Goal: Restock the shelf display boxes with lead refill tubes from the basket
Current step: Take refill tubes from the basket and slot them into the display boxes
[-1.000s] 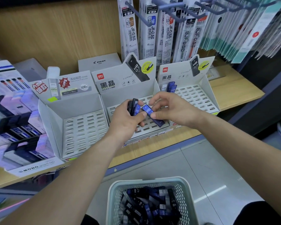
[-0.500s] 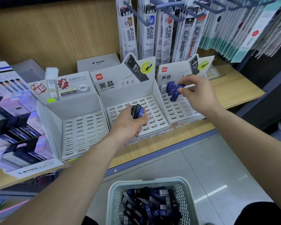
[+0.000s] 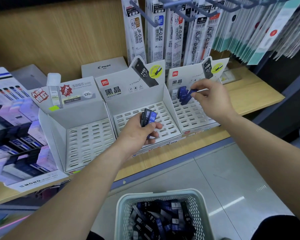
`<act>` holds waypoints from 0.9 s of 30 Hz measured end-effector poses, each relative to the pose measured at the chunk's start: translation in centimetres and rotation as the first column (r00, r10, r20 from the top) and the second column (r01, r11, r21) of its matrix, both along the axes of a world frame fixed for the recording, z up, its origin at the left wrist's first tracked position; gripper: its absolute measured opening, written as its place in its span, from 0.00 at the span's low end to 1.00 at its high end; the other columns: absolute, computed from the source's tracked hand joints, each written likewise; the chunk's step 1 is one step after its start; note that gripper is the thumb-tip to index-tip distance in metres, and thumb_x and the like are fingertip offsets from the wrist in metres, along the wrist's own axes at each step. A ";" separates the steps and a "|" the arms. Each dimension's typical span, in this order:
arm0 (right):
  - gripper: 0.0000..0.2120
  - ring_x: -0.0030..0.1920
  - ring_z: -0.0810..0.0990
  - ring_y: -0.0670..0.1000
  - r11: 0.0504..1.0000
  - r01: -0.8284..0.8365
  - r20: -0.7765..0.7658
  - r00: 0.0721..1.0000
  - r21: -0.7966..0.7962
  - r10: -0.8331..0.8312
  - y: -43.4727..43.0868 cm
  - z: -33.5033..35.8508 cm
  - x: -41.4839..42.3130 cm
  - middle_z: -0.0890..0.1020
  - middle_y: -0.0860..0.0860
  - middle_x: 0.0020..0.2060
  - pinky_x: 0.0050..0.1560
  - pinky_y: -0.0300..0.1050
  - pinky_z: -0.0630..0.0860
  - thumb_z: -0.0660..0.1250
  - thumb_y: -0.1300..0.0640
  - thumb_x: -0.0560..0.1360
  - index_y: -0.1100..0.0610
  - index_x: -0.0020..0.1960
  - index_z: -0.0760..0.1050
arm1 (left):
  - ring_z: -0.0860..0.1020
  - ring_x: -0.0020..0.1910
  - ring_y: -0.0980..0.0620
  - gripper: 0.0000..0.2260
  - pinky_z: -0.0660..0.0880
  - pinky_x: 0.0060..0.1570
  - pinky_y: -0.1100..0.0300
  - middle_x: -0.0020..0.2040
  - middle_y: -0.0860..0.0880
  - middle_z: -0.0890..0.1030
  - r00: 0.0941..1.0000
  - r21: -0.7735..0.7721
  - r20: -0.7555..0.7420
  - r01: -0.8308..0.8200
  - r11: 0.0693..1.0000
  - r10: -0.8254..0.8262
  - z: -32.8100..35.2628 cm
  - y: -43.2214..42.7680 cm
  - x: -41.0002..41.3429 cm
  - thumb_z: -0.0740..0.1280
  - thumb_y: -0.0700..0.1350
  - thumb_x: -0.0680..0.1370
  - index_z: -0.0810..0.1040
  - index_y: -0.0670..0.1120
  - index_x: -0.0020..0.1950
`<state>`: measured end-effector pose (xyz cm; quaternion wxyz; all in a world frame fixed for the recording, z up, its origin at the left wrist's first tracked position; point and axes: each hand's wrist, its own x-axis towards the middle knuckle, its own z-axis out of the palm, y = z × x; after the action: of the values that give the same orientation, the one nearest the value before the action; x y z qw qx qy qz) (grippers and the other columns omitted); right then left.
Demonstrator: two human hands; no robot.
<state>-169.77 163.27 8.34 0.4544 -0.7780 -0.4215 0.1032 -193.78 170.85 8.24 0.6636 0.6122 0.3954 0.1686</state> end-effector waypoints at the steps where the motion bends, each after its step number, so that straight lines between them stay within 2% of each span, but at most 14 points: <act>1: 0.09 0.43 0.83 0.47 1.000 -0.006 0.018 1.000 -0.012 0.006 0.0 -0.1 0.0 0.83 0.45 0.45 0.43 0.38 0.75 0.70 0.63 0.77 0.48 0.50 0.79 | 0.81 0.37 0.54 0.07 0.80 0.37 0.61 0.48 0.50 0.86 1.000 0.000 0.000 0.004 1.000 -0.004 0.1 0.0 -0.1 0.61 0.39 0.84 0.74 0.46 0.60; 5: 0.08 0.45 0.84 0.49 0.998 -0.051 0.160 0.986 -0.034 0.056 0.0 -0.2 0.2 0.84 0.48 0.46 0.52 0.42 0.79 0.69 0.64 0.77 0.53 0.52 0.82 | 0.82 0.39 0.51 0.07 0.80 0.34 0.60 0.49 0.52 0.86 1.000 0.002 -0.008 0.008 1.000 -0.008 0.3 0.0 -0.2 0.62 0.41 0.84 0.73 0.47 0.62; 7: 0.08 0.45 0.83 0.50 0.996 -0.076 0.204 0.975 -0.048 0.084 0.1 -0.2 0.1 0.84 0.51 0.49 0.54 0.41 0.78 0.69 0.64 0.78 0.57 0.54 0.83 | 0.83 0.39 0.51 0.08 0.80 0.35 0.60 0.49 0.52 0.86 1.000 0.006 -0.010 0.006 1.000 -0.006 0.4 0.0 -0.2 0.62 0.41 0.84 0.73 0.47 0.63; 10: 0.08 0.42 0.80 0.49 0.993 -0.099 0.330 0.937 -0.071 0.117 0.4 -0.4 -0.1 0.82 0.53 0.51 0.52 0.33 0.72 0.69 0.64 0.77 0.58 0.55 0.84 | 0.83 0.39 0.50 0.09 0.80 0.35 0.61 0.50 0.50 0.86 1.000 0.003 0.005 0.002 1.000 -0.002 0.4 0.0 -0.2 0.63 0.40 0.84 0.73 0.46 0.63; 14: 0.09 0.42 0.79 0.49 0.989 -0.082 0.375 0.919 -0.120 0.122 0.7 -1.1 0.1 0.80 0.53 0.51 0.54 0.45 0.77 0.70 0.63 0.77 0.56 0.55 0.84 | 0.84 0.39 0.51 0.09 0.79 0.36 0.61 0.50 0.48 0.86 1.000 0.003 0.015 0.001 1.000 -0.001 0.4 -0.1 -0.3 0.63 0.41 0.83 0.73 0.45 0.63; 17: 0.10 0.44 0.76 0.46 0.993 -0.054 0.368 0.925 -0.107 0.090 0.4 -0.5 -0.7 0.77 0.49 0.52 0.49 0.43 0.76 0.71 0.59 0.77 0.53 0.57 0.83 | 0.84 0.40 0.50 0.09 0.80 0.37 0.61 0.49 0.47 0.86 1.000 0.000 0.026 -0.006 1.000 0.006 0.5 -0.1 -0.3 0.64 0.41 0.83 0.73 0.45 0.63; 20: 0.09 0.42 0.78 0.46 0.990 -0.132 0.254 0.958 -0.038 0.137 0.5 0.9 -3.0 0.79 0.47 0.49 0.47 0.35 0.73 0.71 0.56 0.77 0.51 0.56 0.83 | 0.84 0.40 0.50 0.10 0.80 0.37 0.61 0.48 0.47 0.86 0.999 -0.001 0.038 -0.005 1.000 0.005 0.5 -0.1 -0.3 0.65 0.40 0.82 0.73 0.44 0.63; 23: 0.05 0.43 0.81 0.47 0.942 -0.334 -0.013 0.943 -0.032 0.334 1.0 2.0 -6.4 0.84 0.46 0.46 0.47 0.37 0.76 0.71 0.55 0.77 0.49 0.52 0.82 | 0.84 0.39 0.51 0.11 0.81 0.38 0.60 0.48 0.46 0.86 0.998 -0.010 0.055 0.002 1.000 -0.001 0.7 -0.3 -0.2 0.66 0.39 0.82 0.73 0.43 0.64; 25: 0.06 0.41 0.81 0.46 0.910 -0.408 -0.067 0.912 -0.075 0.404 1.3 2.0 -7.6 0.84 0.46 0.46 0.46 0.37 0.77 0.73 0.56 0.75 0.49 0.52 0.82 | 0.84 0.39 0.50 0.12 0.82 0.38 0.60 0.47 0.45 0.85 0.997 -0.022 0.071 0.008 1.000 -0.006 0.8 -0.4 -0.1 0.66 0.39 0.81 0.73 0.42 0.64; 27: 0.07 0.39 0.81 0.46 0.908 -0.414 -0.119 0.907 -0.071 0.404 1.4 2.0 -7.8 0.84 0.48 0.44 0.45 0.39 0.78 0.75 0.60 0.74 0.51 0.50 0.82 | 0.85 0.39 0.50 0.12 0.83 0.39 0.59 0.47 0.45 0.85 0.997 -0.029 0.079 0.012 0.999 -0.010 0.9 -0.4 -0.2 0.67 0.38 0.81 0.74 0.43 0.64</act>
<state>-177.56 164.62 10.37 0.4063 -0.6866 -0.5462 0.2554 -194.00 170.45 9.13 0.6888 0.5972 0.3679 0.1833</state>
